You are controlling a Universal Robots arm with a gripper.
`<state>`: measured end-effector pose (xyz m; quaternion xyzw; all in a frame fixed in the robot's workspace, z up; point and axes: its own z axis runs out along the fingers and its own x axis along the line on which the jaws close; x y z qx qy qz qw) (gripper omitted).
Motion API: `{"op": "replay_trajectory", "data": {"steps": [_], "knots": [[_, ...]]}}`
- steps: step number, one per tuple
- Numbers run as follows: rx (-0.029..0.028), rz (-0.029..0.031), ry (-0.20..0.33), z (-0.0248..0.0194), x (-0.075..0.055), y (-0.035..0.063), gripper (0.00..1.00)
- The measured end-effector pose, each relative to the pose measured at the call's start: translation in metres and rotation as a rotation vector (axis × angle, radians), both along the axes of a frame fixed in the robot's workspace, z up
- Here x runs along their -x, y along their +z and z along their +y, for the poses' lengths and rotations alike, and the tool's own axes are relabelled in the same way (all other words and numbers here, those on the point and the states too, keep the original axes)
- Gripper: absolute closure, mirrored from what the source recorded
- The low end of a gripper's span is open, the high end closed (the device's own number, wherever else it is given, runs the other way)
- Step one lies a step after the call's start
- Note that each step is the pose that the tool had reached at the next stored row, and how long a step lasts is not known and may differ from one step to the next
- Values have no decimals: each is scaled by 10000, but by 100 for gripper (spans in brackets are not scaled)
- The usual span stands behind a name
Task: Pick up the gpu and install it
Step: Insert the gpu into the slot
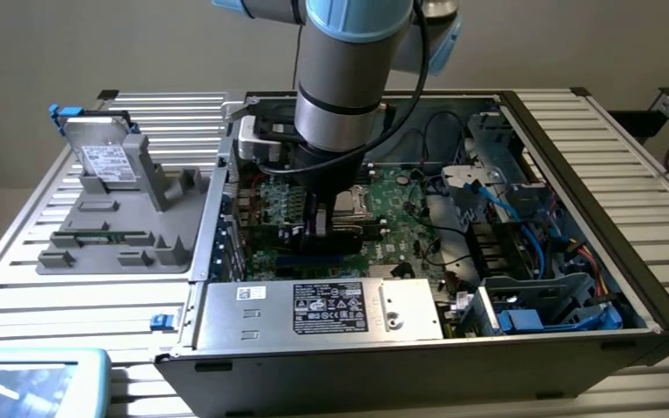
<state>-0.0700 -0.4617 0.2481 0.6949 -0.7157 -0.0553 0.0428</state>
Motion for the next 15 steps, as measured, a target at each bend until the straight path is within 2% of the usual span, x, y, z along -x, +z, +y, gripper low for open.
{"op": "replay_trajectory", "data": {"steps": [15], "knots": [[0,0,0,0,9,-16,72]]}}
